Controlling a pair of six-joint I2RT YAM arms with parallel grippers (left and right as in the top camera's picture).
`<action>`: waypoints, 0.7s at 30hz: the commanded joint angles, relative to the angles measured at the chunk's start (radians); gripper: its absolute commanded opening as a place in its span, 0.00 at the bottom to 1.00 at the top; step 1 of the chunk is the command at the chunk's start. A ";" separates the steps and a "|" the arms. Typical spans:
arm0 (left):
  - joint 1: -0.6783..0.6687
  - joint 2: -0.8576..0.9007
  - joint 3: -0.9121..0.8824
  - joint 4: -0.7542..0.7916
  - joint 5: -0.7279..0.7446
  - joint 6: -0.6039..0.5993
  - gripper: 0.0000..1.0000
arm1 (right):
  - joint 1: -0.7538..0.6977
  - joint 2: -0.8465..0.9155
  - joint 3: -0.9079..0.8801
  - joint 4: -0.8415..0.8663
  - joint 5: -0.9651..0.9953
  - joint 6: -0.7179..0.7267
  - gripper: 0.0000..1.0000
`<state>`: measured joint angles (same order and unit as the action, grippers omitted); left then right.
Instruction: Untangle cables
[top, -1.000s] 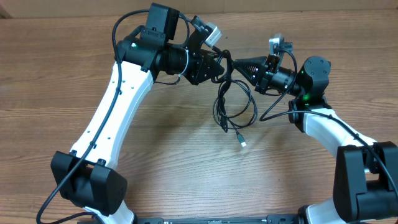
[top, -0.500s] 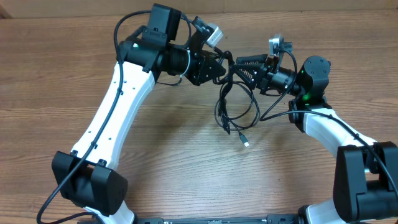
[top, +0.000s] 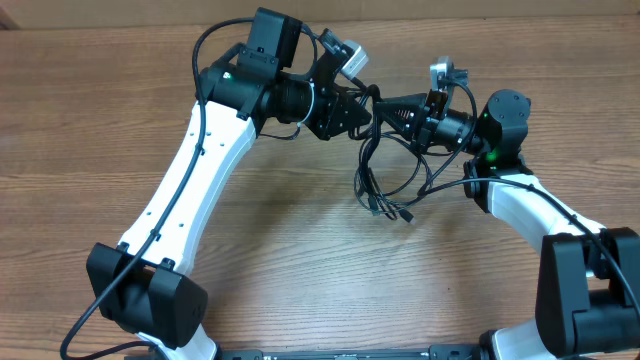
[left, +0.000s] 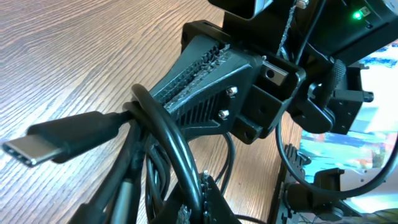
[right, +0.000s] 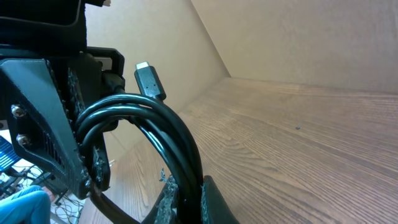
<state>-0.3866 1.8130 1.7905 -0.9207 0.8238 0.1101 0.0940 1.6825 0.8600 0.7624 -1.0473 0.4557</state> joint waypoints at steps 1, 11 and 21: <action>-0.005 0.006 0.017 0.003 -0.047 -0.016 0.04 | 0.003 -0.018 0.011 -0.011 0.005 0.007 0.04; -0.005 0.006 0.017 0.077 -0.478 -0.244 0.04 | 0.003 -0.018 0.011 -0.009 -0.156 0.006 0.04; -0.005 0.006 0.017 0.129 -0.630 -0.346 0.04 | 0.003 -0.018 0.011 -0.008 -0.235 -0.013 0.04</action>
<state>-0.4110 1.8130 1.7905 -0.8131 0.3058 -0.1822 0.0925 1.6825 0.8600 0.7471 -1.1892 0.4614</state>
